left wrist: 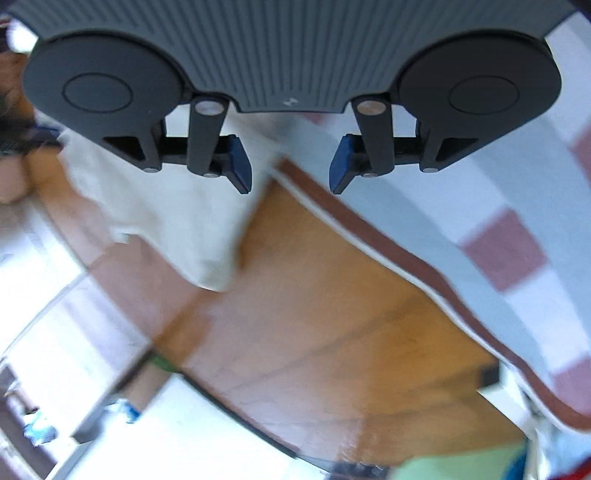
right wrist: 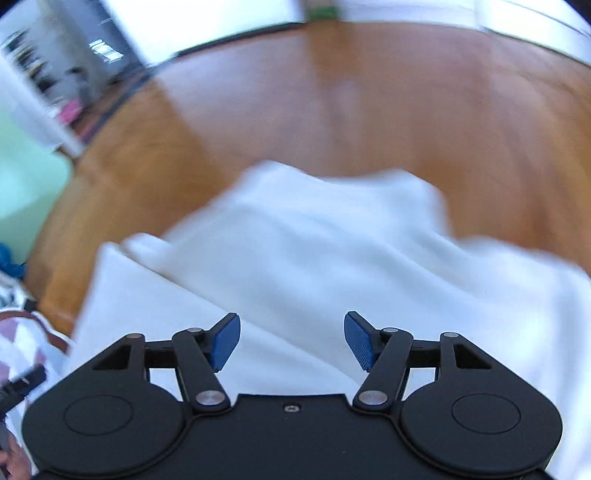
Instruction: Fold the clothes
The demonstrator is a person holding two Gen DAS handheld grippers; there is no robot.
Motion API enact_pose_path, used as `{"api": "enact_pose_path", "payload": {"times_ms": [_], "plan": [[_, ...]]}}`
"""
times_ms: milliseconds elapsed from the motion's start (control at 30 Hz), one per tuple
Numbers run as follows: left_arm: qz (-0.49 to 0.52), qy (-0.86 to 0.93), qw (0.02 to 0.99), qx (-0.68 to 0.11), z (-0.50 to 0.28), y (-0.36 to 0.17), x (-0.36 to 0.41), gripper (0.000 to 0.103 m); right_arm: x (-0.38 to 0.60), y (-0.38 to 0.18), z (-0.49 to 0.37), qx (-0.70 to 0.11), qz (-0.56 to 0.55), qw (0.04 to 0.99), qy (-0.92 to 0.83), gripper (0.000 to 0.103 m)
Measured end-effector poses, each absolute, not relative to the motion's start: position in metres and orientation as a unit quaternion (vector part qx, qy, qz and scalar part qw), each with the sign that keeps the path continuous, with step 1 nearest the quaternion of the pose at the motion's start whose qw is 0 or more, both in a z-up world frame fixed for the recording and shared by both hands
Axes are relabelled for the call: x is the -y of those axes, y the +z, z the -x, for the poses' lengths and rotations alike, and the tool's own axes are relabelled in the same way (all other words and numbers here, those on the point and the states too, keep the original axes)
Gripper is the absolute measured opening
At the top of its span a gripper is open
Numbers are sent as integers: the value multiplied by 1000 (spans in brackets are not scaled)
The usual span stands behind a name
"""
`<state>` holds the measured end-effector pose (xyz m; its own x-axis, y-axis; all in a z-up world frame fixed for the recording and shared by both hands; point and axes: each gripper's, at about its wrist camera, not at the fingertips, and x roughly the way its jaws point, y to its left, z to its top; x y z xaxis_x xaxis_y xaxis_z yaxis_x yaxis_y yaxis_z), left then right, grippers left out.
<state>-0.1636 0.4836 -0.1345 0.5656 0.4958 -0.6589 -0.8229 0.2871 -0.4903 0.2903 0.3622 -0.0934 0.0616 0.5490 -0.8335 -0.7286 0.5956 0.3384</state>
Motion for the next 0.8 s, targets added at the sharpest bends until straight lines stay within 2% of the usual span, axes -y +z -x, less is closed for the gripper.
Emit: {"api": "enact_pose_path", "payload": {"times_ms": [133,167,200,267,333,400,433,567,633,667,700,800], "plan": [[369,364,831,-201,120,-120,-456,43,-302,-119,-284,-563,41,696,444,68],[360,352,839,-207,111,-122,-450,43,-295,-126,-278,-567,34,687,452,61],[351,339,847,-212,101,-123,-443,43,-294,-132,-270,-568,39,685,455,39],[335,324,855,-230,85,-131,-437,43,-301,-133,-250,-526,83,712,457,13],[314,332,849,-265,71,-142,-436,43,-305,-114,-235,-435,123,761,466,8],[307,347,834,-300,65,-154,-434,41,-310,-100,-226,-367,162,796,454,8],[305,348,831,-307,65,-156,-434,37,-313,-102,-228,-373,175,798,440,9],[289,353,825,-333,65,-154,-430,38,-317,-113,-231,-412,222,787,403,18],[277,355,830,-328,62,-150,-424,41,-300,-107,-226,-396,223,795,402,35],[266,357,828,-341,61,-148,-421,41,-287,-101,-225,-385,215,803,402,55],[254,358,826,-354,59,-147,-417,41,-270,-97,-226,-379,199,810,400,60],[223,402,793,-399,61,-149,-411,47,-206,-98,-240,-402,128,828,368,60]]}}
